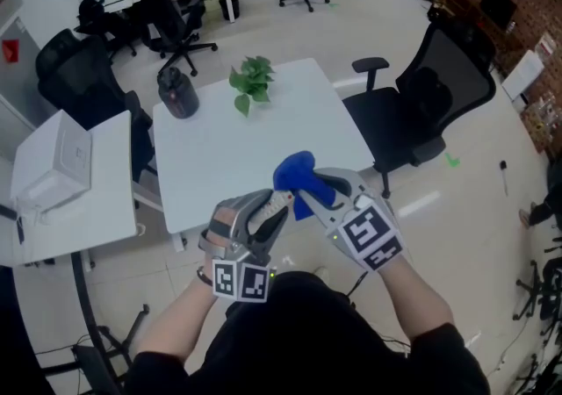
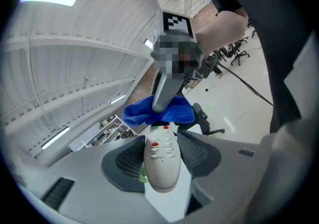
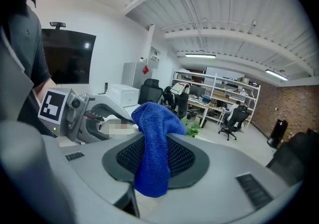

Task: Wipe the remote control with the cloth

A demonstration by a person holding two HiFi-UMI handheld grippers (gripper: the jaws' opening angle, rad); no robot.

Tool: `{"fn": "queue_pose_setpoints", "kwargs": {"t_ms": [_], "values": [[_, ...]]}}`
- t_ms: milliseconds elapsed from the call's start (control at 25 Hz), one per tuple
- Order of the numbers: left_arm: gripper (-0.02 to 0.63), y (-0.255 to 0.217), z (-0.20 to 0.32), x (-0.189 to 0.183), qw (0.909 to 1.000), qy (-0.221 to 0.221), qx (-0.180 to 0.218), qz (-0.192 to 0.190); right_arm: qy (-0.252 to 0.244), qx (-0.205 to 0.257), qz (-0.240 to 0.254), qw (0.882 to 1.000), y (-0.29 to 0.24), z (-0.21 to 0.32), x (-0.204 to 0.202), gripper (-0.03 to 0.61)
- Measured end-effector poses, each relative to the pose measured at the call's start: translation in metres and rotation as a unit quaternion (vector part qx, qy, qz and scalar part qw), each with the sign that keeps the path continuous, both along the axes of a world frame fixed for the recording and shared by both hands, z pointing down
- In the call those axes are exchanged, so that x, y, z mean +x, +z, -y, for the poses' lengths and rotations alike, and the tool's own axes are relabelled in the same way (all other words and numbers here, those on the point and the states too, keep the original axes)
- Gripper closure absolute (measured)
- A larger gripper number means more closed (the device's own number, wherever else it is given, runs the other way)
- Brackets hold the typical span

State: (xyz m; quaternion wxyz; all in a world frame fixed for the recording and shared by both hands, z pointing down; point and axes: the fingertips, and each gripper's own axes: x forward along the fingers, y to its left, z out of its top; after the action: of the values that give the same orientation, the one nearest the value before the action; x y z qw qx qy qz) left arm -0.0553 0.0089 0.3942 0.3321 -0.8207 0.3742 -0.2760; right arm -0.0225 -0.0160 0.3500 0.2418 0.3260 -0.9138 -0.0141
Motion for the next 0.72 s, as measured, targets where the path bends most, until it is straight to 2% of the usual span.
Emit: {"fn": "queue_pose_setpoints", "kwargs": {"t_ms": [160, 320, 440, 560, 720], "values": [[0.408, 0.0, 0.004, -0.003, 0.9999, -0.008, -0.008, -0.009, 0.006, 0.016, 0.019, 1.0, -0.018, 0.001, 0.005, 0.456], [0.41, 0.0, 0.009, -0.006, 0.9994, -0.016, -0.02, -0.023, -0.059, 0.02, 0.012, 0.998, -0.019, -0.028, -0.024, 0.456], [0.41, -0.002, 0.009, -0.003, 0.9995, -0.012, -0.019, -0.024, -0.096, 0.005, -0.001, 0.995, -0.007, -0.045, -0.044, 0.456], [0.408, -0.005, 0.005, 0.002, 0.9998, 0.0, -0.009, -0.019, -0.103, -0.005, -0.006, 0.995, 0.002, -0.047, -0.049, 0.456], [0.41, -0.005, -0.001, 0.007, 0.9998, 0.015, 0.001, -0.015, -0.077, -0.011, -0.005, 0.997, 0.003, -0.038, -0.035, 0.456]]}}
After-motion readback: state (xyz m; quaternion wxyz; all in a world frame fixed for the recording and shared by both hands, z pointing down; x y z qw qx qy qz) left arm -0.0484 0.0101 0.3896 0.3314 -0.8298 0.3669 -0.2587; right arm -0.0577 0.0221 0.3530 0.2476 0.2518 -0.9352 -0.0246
